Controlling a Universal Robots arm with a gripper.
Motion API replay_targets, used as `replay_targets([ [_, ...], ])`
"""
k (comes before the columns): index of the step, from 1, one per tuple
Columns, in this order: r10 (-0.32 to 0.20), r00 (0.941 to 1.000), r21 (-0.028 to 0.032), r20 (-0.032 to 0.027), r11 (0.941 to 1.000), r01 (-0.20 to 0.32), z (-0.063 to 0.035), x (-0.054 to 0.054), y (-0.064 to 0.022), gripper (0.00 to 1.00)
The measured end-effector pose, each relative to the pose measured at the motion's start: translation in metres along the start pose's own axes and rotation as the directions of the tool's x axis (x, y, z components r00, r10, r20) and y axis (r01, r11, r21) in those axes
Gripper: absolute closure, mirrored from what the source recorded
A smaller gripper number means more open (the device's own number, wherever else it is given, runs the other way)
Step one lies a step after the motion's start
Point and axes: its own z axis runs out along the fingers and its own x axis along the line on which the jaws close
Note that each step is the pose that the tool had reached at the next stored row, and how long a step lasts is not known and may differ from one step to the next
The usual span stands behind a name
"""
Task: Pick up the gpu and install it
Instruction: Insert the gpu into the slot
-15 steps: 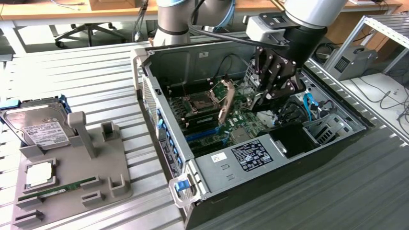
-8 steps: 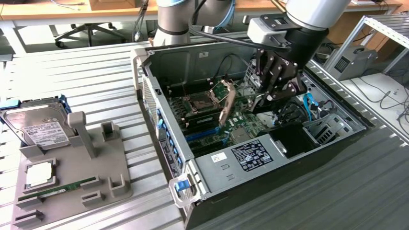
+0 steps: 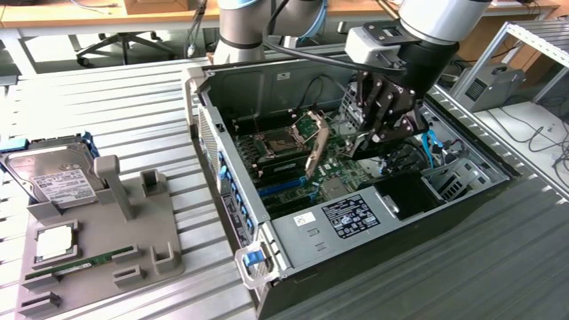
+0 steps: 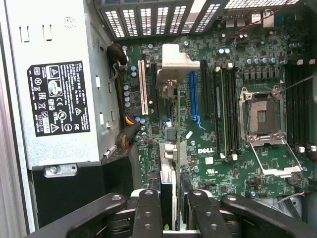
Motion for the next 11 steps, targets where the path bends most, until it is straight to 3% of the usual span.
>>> replay_targets([
  [11, -0.024, 0.9997, -0.0005, -0.0002, 0.9997, 0.024, 0.0015, -0.0068, 0.0026, 0.74],
])
